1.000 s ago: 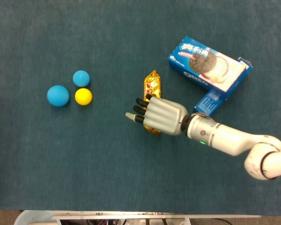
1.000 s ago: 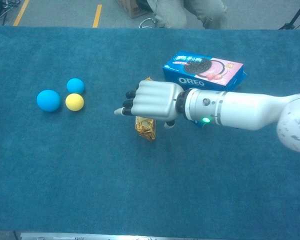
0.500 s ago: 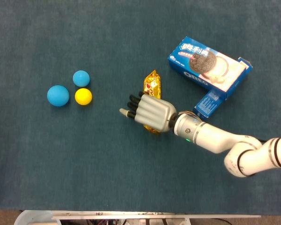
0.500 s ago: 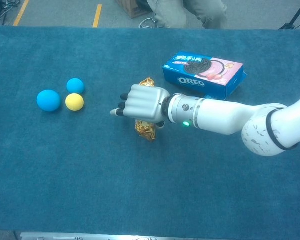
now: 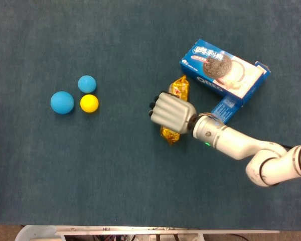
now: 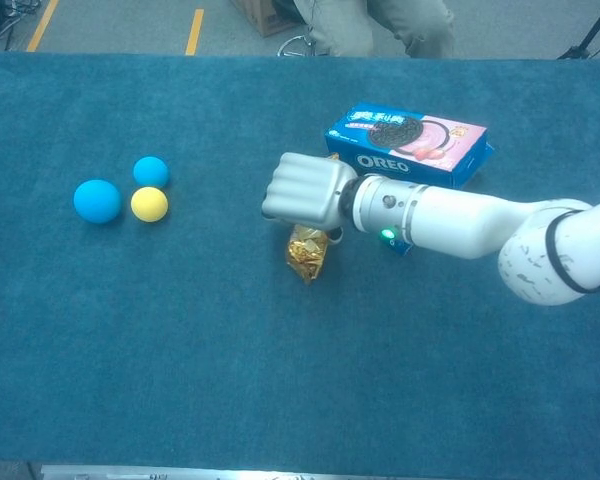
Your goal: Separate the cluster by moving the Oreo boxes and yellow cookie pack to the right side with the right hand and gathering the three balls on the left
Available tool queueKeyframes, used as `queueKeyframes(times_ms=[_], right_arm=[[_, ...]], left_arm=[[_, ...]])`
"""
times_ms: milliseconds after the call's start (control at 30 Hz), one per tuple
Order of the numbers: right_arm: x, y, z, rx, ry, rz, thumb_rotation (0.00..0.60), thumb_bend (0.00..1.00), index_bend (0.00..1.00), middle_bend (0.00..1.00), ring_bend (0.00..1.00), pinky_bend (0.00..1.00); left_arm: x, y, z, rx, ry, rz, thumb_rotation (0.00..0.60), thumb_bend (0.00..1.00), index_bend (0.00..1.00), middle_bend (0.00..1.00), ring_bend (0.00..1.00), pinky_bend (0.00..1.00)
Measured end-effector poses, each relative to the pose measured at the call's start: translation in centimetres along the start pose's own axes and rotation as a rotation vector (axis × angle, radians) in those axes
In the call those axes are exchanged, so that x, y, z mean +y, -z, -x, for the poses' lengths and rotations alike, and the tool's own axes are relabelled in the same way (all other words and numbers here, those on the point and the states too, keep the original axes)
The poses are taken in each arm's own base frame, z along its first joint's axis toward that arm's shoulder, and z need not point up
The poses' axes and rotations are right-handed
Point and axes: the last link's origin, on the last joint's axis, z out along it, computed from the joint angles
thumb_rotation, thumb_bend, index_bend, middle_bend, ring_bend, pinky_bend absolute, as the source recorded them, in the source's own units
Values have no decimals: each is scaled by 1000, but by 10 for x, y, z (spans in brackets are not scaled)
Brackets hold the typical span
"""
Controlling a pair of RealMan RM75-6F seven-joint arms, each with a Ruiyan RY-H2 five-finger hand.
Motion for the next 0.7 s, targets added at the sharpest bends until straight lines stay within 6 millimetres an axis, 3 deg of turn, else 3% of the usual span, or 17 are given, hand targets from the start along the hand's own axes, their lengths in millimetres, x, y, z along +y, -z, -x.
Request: queueKeyframes(times_ms=[567,700], right_arm=[[23,48,11,-37,-31,-27,600,83,482,455,511,662],[24,56,14,-54,-40,-39,600,99,416,455,485,639]], left_arm=[[7,-7,3,-27,-15,20,600,185,241,100,0,50],[9,-9,4,-34,-18,24,600,185,241,100,0,50]])
